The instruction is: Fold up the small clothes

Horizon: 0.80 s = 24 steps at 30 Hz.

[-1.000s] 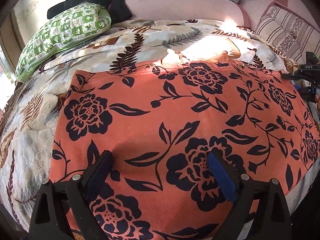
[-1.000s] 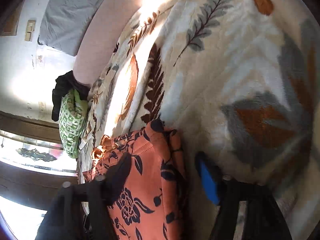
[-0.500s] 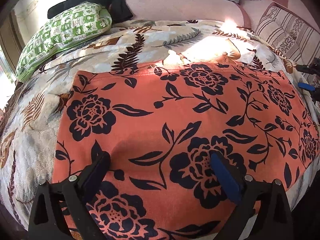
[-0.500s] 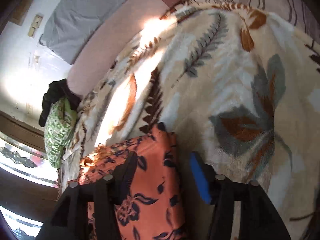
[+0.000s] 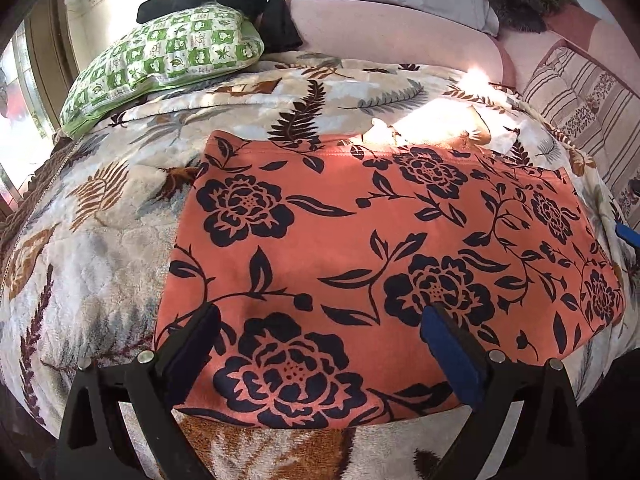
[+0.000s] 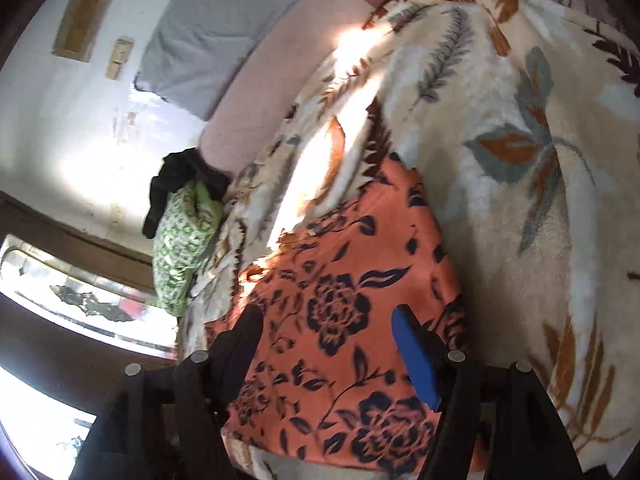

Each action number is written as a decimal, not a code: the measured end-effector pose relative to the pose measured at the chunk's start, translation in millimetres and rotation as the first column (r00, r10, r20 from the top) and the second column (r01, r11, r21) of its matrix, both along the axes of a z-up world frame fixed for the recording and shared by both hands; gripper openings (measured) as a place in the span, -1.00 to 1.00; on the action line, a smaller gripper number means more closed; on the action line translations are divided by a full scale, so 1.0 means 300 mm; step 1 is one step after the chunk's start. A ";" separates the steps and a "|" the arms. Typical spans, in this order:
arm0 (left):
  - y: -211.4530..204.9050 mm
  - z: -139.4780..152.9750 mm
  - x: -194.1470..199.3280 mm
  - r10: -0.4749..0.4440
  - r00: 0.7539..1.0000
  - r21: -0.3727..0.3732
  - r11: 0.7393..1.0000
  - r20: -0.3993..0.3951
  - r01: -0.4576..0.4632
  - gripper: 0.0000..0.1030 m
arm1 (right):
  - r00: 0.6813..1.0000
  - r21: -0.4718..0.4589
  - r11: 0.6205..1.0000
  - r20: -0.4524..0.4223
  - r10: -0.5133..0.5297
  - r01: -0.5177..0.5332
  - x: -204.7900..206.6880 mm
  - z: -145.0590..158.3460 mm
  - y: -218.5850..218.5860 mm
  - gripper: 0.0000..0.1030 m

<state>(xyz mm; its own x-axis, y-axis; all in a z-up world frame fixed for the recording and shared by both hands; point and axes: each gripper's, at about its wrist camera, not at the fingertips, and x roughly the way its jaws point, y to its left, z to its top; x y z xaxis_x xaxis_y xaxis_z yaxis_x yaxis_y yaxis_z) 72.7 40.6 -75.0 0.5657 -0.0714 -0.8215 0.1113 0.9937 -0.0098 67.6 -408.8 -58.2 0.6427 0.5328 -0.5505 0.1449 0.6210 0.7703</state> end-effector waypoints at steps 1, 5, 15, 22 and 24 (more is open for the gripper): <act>-0.001 0.000 0.001 0.003 1.000 -0.001 1.000 -0.007 -0.003 0.94 | 1.000 0.025 1.000 0.013 0.018 -0.018 -0.021 0.002 0.020 0.41; -0.018 0.021 -0.007 -0.002 1.000 -0.001 1.000 -0.002 0.002 0.94 | 0.997 0.076 0.995 -0.033 0.074 -0.071 -0.078 -0.113 0.082 0.56; -0.011 0.047 -0.025 0.003 1.000 -0.008 1.000 0.002 -0.003 0.94 | 0.997 0.050 0.997 -0.032 0.068 -0.067 -0.095 -0.113 0.128 0.62; 0.002 0.055 -0.030 0.007 1.000 -0.007 1.000 0.003 -0.006 0.94 | 0.997 0.176 0.983 -0.067 -0.039 0.050 -0.133 -0.093 0.077 0.57; 0.012 0.056 -0.032 0.019 1.000 -0.032 0.999 0.005 -0.019 0.94 | 0.999 0.188 0.982 -0.038 -0.016 0.023 -0.167 -0.052 0.103 0.57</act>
